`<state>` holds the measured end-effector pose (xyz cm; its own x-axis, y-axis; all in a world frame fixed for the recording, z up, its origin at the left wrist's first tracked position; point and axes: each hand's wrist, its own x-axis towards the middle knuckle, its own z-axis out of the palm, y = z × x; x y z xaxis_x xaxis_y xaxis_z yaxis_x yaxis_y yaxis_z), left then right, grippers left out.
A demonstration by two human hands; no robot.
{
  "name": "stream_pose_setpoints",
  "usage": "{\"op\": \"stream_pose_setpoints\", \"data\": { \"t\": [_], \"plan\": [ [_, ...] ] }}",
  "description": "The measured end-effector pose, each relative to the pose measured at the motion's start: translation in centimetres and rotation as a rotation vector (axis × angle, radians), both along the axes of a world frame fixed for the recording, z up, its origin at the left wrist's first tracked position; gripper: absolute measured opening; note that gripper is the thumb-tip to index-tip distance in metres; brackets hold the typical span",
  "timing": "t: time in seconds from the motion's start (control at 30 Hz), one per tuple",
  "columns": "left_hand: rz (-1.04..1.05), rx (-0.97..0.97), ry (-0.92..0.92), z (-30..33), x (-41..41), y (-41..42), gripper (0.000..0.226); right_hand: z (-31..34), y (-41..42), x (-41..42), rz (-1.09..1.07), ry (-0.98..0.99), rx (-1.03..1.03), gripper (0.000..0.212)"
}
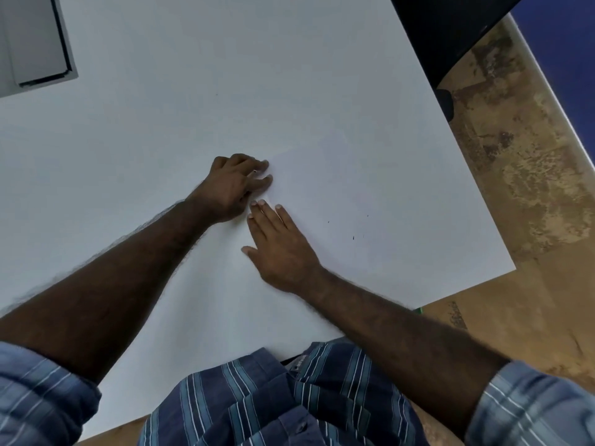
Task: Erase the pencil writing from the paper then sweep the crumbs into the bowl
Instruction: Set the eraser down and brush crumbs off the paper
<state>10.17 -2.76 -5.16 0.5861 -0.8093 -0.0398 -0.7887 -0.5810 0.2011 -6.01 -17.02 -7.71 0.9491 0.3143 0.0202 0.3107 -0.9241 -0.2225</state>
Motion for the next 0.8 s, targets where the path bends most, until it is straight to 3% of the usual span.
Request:
{"op": "stream_pose_setpoints", "data": {
  "t": [0.17, 0.37, 0.57, 0.8],
  "plan": [
    [0.019, 0.010, 0.000, 0.0, -0.3, 0.1, 0.047, 0.7, -1.3, -3.5, 0.013, 0.104, -0.050, 0.079],
    [0.040, 0.011, 0.027, -0.4, -0.5, 0.2, 0.053, 2.0, -4.3, -7.2, -0.022, -0.119, 0.042, 0.051],
    [0.006, 0.046, 0.036, -0.6, -0.4, 0.6, 0.058, 1.0, 0.8, -0.4, -0.082, 0.114, -0.018, 0.082],
    [0.012, 0.034, 0.031, -1.3, -0.7, 0.9, 0.069, 0.6, -2.4, -3.5, -0.227, 0.177, -0.050, 0.091]
  ]
}}
